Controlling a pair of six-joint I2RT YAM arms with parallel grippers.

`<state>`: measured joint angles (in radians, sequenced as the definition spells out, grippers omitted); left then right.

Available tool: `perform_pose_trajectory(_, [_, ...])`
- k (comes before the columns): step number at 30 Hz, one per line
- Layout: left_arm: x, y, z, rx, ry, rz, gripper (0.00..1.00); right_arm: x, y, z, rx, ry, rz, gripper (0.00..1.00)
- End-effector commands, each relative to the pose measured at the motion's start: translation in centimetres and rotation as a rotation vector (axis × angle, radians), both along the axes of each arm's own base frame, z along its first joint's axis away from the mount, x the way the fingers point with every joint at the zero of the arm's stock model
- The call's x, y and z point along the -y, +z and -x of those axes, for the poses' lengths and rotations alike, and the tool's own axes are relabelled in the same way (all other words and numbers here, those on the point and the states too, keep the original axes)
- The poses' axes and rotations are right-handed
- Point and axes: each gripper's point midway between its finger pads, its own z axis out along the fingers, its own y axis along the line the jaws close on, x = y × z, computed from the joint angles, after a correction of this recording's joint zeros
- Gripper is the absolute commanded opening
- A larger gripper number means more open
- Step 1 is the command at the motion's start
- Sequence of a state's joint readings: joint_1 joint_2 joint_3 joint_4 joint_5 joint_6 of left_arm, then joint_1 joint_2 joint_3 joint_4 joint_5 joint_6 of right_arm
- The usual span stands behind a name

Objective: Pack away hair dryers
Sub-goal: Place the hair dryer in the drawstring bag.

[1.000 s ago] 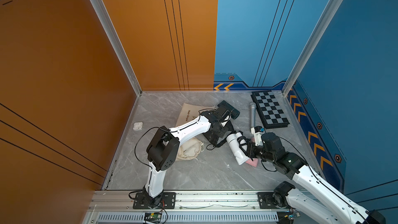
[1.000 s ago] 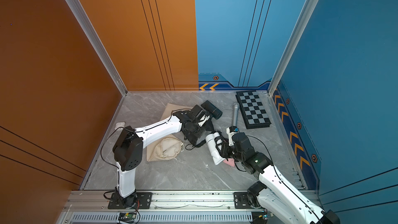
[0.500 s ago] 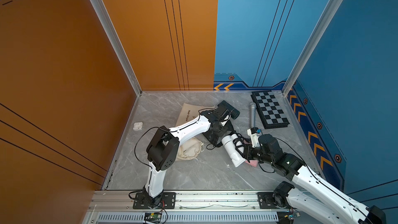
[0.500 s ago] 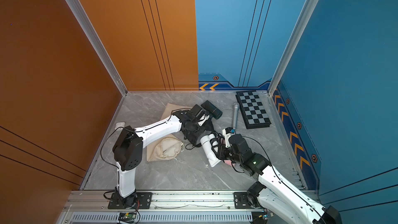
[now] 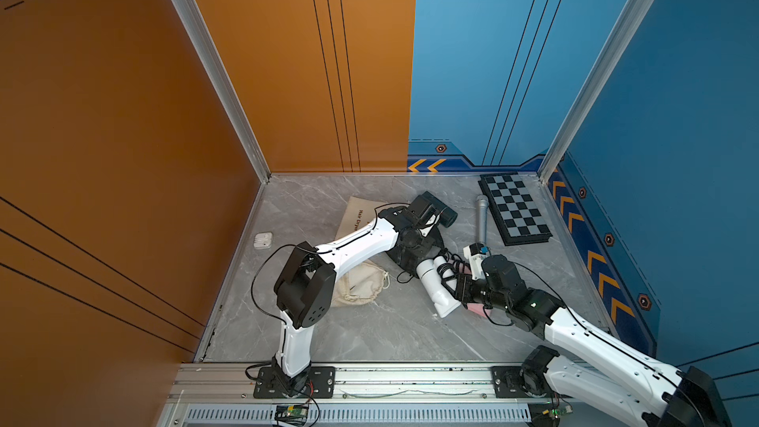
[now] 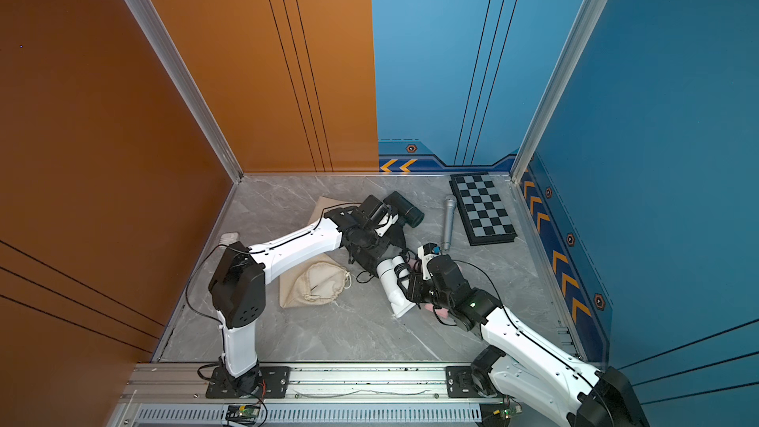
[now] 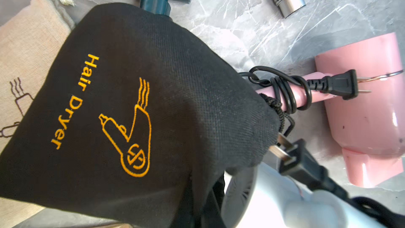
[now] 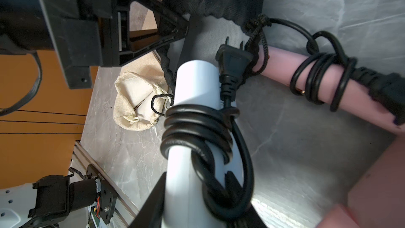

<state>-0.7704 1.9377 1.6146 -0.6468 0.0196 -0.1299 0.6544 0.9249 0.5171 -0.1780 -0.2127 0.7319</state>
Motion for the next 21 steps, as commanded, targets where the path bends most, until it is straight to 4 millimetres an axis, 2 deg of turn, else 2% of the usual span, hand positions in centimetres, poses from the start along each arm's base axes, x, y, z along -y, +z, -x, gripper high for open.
perform_pose_trajectory(1, [-0.1,2.3,-0.1,0.016,0.015,0.045,0.00,-1.3,1.9,-1.5,0.060,-0.006,-0.089,0.34])
perform_pose_trajectory(8, [0.1,2.6,0.0,0.018,0.017,0.053,0.00,-2.3,1.0,-3.0,0.038,-0.011,-0.124,0.34])
perform_pose_trajectory(21, [0.6,3.8,0.8,0.034,0.003,0.072,0.00,-2.0,1.3,-6.0,0.016,-0.042,-0.212,0.34])
